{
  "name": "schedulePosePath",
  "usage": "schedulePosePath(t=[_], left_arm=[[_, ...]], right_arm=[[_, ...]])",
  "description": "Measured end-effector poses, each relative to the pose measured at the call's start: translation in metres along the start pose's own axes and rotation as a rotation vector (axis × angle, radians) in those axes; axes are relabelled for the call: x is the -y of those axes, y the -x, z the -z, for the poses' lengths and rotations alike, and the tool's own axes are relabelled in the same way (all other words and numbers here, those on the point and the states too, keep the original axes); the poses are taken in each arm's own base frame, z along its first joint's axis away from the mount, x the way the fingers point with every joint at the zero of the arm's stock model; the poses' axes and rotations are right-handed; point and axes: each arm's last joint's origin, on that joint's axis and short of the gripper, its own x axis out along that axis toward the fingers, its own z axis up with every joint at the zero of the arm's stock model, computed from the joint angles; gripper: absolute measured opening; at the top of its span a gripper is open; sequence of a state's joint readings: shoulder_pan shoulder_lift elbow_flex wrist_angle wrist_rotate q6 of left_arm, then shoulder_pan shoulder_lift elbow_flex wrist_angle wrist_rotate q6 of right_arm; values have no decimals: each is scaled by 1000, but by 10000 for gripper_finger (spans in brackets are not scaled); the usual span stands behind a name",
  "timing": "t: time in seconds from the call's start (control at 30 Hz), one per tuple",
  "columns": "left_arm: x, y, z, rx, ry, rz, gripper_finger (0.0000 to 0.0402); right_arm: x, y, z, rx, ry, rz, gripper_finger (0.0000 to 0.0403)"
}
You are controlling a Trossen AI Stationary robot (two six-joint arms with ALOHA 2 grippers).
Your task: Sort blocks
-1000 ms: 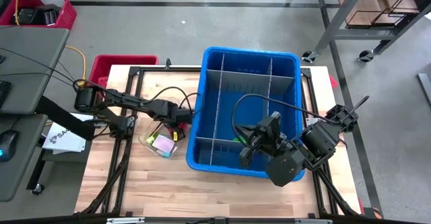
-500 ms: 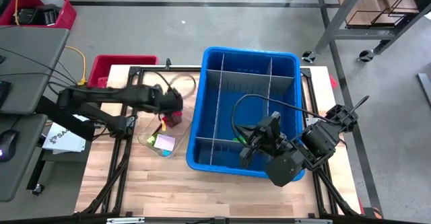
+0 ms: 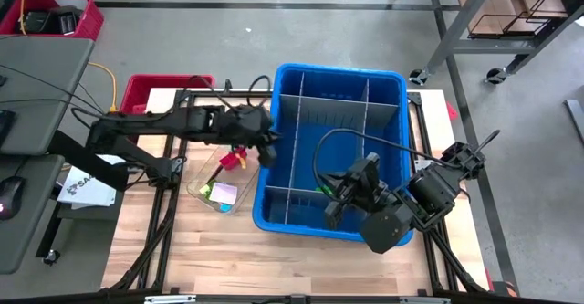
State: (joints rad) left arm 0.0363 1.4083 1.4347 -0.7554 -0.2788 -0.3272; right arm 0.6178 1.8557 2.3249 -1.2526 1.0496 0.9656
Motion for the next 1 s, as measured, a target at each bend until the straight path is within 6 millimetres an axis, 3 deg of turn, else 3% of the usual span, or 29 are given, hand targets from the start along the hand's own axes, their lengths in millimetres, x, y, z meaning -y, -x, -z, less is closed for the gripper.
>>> schedulePosePath(t=[0.13, 0.27, 0.47, 0.57, 0.7, 1.0], left_arm=[[-15, 9, 17, -225, -77, -132, 94], [-31, 5, 51, -403, -111, -303, 157], [-42, -39, 119, -626, -58, -217, 243], [-46, -54, 141, -657, -55, -215, 273], [-50, -65, 156, -659, -50, -225, 289], [-50, -83, 162, -678, -90, -192, 287]], right_arm=[[-1, 0, 1, -28, 3, -20, 0], [-1, 0, 1, -28, 6, -19, 0], [0, -1, 0, -24, 15, -15, 0], [0, -1, 0, -24, -2, -15, 0], [0, -2, 0, -23, -20, -11, 0], [2, -7, -4, -12, -51, 1, 0]])
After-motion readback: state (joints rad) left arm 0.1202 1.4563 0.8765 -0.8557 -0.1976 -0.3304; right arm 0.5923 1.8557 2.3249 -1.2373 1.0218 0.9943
